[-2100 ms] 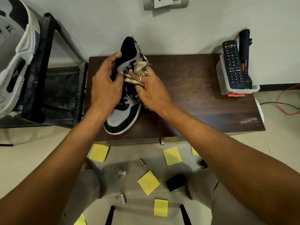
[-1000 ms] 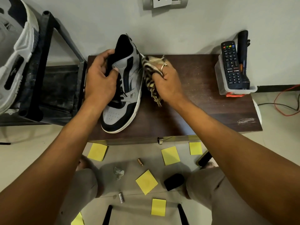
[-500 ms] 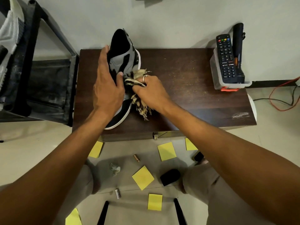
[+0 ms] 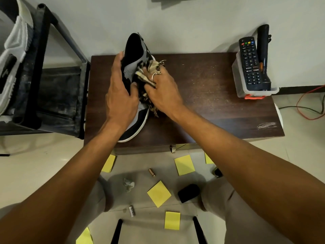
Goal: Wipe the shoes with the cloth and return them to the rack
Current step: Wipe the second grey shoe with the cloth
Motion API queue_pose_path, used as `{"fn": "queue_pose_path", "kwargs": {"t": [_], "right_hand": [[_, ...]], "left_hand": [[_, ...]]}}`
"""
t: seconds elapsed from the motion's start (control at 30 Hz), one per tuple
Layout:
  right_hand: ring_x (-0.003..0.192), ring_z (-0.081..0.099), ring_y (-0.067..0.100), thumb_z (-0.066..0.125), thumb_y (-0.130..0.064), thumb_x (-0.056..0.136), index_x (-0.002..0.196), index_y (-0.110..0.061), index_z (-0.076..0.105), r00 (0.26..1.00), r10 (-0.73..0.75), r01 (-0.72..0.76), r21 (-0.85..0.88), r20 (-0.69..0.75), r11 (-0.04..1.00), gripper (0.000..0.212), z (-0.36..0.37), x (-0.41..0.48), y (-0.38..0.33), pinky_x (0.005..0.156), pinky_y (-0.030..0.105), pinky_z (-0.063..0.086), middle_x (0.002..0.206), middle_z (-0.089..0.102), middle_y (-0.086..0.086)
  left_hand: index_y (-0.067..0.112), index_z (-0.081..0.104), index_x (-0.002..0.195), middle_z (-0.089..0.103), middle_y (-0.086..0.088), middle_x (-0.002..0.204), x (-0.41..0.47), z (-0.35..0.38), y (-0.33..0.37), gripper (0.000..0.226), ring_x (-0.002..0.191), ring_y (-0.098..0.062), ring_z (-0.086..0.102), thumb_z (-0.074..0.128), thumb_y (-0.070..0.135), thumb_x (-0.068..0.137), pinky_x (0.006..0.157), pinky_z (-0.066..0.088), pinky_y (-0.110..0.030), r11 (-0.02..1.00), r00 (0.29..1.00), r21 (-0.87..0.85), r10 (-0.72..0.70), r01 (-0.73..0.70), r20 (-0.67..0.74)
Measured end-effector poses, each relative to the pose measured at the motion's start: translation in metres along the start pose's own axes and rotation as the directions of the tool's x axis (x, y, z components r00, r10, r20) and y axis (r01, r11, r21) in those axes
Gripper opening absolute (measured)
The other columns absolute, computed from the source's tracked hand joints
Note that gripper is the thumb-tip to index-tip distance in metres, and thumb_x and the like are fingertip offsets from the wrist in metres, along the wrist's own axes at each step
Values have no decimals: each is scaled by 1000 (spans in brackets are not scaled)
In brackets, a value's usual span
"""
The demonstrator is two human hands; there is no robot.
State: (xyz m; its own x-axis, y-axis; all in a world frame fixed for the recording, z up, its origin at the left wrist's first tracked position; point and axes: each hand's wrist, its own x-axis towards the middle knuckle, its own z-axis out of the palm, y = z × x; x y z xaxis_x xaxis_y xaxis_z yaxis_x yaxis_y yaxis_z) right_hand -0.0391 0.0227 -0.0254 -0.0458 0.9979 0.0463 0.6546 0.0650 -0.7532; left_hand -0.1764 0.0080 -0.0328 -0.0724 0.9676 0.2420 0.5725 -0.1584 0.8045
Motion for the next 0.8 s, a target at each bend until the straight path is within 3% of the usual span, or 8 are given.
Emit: {"fn": "queue_pose_path", "kwargs": {"t": [0.13,0.23,0.3,0.37,0.47,0.67,0.73,0.8], "right_hand": [[105,62,25,63,-23,92,113,-11,75,982,-88,124,-220,170,968,27,-11,-7,2,89,42,55,119,60,2],[88,63,18,60,-23,86,91,-15,76,987,-78,94,-118,139,989,19,-18,-9,5,78,41,56,100,62,-3],[94,63,13,61,-19,87,107,-17,78,999,-49,49,19,-5,999,26,-19,-8,6,86,36,56,109,64,-3],[102,60,13,62,-14,92,129,-14,69,993,-11,19,75,-114,997,38,-16,-5,6,93,29,53,123,58,1],[115,60,23,61,-15,95,139,-14,61,999,-4,5,26,-35,1000,44,-4,0,2,101,38,51,138,50,6],[115,61,27,59,-25,96,131,-19,68,984,-120,146,-217,128,965,36,-14,-4,4,92,42,54,135,54,2],[103,63,24,59,-27,94,117,-18,75,977,-128,172,-267,173,948,29,-17,-8,5,85,41,56,123,58,-2],[90,63,21,59,-26,88,98,-17,77,981,-100,135,-207,169,969,23,-20,-9,8,79,42,56,107,61,-6]], "left_hand": [[31,20,160,33,16,162,0,0,1,81,146,-1,35,56,4,93,113,30,-15,1000,1000,-9,-11,11,6],[30,20,161,31,15,164,0,1,1,80,148,-4,34,58,7,95,113,28,-16,1000,1000,15,-12,12,1],[29,19,161,31,14,164,1,1,1,79,148,-5,34,58,9,96,112,28,-15,1000,1000,18,-14,14,2],[29,19,161,31,14,164,1,2,1,78,148,-5,34,58,10,96,111,28,-11,1000,1000,11,-8,8,4],[28,20,161,32,15,163,1,1,-1,78,147,-3,34,58,8,96,107,25,-2,1000,1000,2,-5,5,4],[30,21,161,33,17,162,1,0,-1,80,145,4,34,57,4,94,112,29,-9,1000,1000,-17,-14,15,14],[30,20,161,32,16,163,1,0,0,81,143,7,32,58,4,94,109,25,-3,1000,1000,-1,-17,17,17],[31,20,161,31,17,163,1,0,1,81,146,3,32,59,5,95,109,24,-4,1000,999,1,-24,24,22]]}}
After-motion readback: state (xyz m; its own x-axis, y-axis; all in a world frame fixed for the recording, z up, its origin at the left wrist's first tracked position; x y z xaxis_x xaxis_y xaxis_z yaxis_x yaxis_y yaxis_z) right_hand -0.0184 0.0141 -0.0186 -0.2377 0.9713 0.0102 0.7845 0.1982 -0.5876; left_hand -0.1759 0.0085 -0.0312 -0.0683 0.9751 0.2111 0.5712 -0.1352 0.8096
